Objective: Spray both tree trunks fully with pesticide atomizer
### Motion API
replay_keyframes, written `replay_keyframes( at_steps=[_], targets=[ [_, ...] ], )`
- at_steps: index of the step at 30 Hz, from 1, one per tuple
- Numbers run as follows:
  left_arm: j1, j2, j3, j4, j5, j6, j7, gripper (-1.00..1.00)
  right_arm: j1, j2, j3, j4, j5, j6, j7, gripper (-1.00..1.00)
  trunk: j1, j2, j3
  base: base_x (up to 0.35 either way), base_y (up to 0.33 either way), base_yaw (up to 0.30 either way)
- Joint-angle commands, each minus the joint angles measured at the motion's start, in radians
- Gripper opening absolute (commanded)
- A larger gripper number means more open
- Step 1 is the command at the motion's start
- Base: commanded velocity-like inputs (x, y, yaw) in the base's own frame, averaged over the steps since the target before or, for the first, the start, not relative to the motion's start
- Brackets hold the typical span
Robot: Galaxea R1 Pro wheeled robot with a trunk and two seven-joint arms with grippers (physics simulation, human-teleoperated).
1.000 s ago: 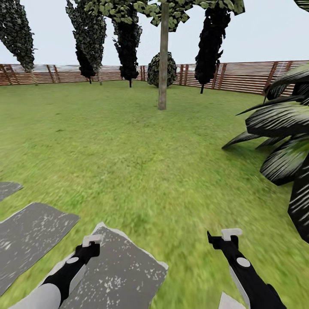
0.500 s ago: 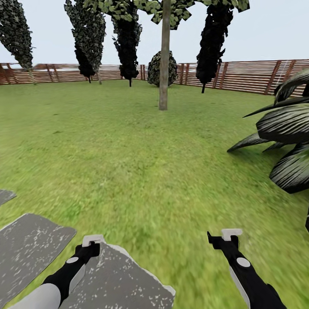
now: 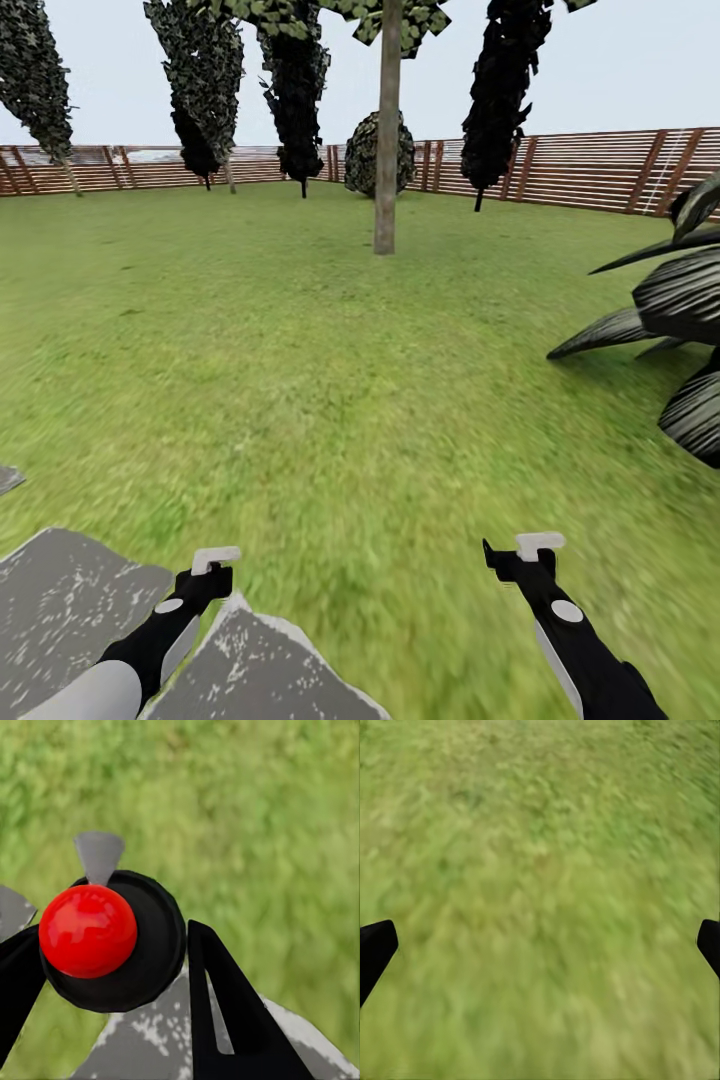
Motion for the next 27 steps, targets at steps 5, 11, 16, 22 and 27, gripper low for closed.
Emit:
replay_keyframes(
  at_steps=[5, 11, 16, 22, 27],
  targets=[
    [0.000, 0.000, 0.001, 0.001, 0.000, -0.001, -0.001, -1.00, 0.000, 0.000, 0.001, 0.000, 0.000, 0.001, 0.000, 1.00, 0.000, 0.000, 0.000, 0.335, 0.143, 0.000],
    [0.000, 0.000, 0.000, 0.001, 0.000, 0.000, -0.002, -1.00, 0.000, 0.000, 0.001, 0.000, 0.000, 0.001, 0.000, 1.00, 0.000, 0.000, 0.000, 0.335, 0.156, 0.000],
    [0.000, 0.000, 0.001, 0.001, 0.000, 0.000, -0.002, -1.00, 0.000, 0.000, 0.001, 0.000, 0.000, 0.001, 0.000, 1.00, 0.000, 0.000, 0.000, 0.335, 0.171, 0.000],
    [0.000, 0.000, 0.000, 0.001, 0.000, 0.000, -0.002, -1.00, 0.000, 0.000, 0.001, 0.000, 0.000, 0.001, 0.000, 1.00, 0.000, 0.000, 0.000, 0.335, 0.175, 0.000],
    [0.000, 0.000, 0.000, 0.001, 0.000, -0.001, -0.002, -1.00, 0.000, 0.000, 0.001, 0.000, 0.000, 0.001, 0.000, 1.00, 0.000, 0.000, 0.000, 0.335, 0.175, 0.000]
  ],
)
